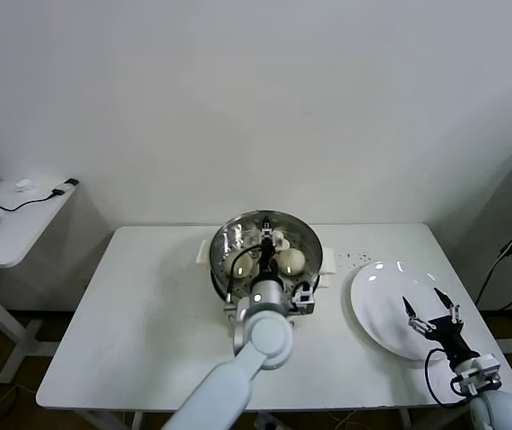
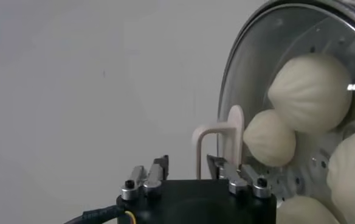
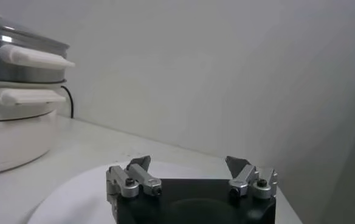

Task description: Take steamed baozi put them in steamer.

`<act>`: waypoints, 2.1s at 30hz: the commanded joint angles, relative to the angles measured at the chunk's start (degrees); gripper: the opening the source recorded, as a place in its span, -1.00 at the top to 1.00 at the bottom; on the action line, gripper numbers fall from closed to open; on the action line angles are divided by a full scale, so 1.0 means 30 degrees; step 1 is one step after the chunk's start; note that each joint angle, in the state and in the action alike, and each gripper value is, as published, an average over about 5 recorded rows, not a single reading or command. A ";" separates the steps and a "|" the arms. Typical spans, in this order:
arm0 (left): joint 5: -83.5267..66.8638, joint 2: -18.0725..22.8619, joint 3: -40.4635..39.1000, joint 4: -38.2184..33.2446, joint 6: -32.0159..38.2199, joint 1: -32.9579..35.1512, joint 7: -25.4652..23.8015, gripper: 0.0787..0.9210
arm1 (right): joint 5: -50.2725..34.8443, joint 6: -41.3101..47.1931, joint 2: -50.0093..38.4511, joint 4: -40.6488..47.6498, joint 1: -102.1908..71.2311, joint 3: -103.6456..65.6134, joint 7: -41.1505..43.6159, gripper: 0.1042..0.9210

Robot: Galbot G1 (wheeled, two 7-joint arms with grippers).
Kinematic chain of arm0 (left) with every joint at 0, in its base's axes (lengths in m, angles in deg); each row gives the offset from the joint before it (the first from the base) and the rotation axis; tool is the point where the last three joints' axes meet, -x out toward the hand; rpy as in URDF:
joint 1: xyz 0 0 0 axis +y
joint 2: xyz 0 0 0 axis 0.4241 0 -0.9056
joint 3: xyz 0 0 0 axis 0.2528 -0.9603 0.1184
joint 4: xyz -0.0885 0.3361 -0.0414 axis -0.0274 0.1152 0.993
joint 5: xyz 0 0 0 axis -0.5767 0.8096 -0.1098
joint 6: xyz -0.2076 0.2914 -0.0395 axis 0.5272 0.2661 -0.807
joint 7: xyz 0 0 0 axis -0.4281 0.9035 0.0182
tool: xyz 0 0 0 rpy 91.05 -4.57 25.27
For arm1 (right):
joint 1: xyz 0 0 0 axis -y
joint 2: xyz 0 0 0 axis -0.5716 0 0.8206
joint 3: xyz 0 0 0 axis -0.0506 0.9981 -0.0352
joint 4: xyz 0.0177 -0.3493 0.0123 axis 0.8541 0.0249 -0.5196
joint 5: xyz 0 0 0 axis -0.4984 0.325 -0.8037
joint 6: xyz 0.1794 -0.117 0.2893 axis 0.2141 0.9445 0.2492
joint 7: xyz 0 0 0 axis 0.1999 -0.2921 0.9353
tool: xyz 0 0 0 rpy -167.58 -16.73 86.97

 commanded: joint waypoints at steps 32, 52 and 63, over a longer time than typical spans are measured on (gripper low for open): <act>-2.1992 -0.4584 1.1839 -1.0918 0.9508 1.2219 0.9243 -0.77 | 0.0990 0.2381 0.0414 -0.2823 -0.0544 0.0088 -0.2039 -0.76; -3.1077 -0.0912 1.6615 -0.7513 1.4974 1.4998 0.8242 -0.77 | 0.0236 0.3198 0.1047 -0.4926 -0.1678 0.0241 -0.2728 -0.76; -3.0154 -0.0885 1.6617 -0.7182 1.5694 1.5301 0.7306 -0.77 | -0.0444 0.3388 0.1009 -0.5185 -0.1895 0.0104 -0.2758 -0.76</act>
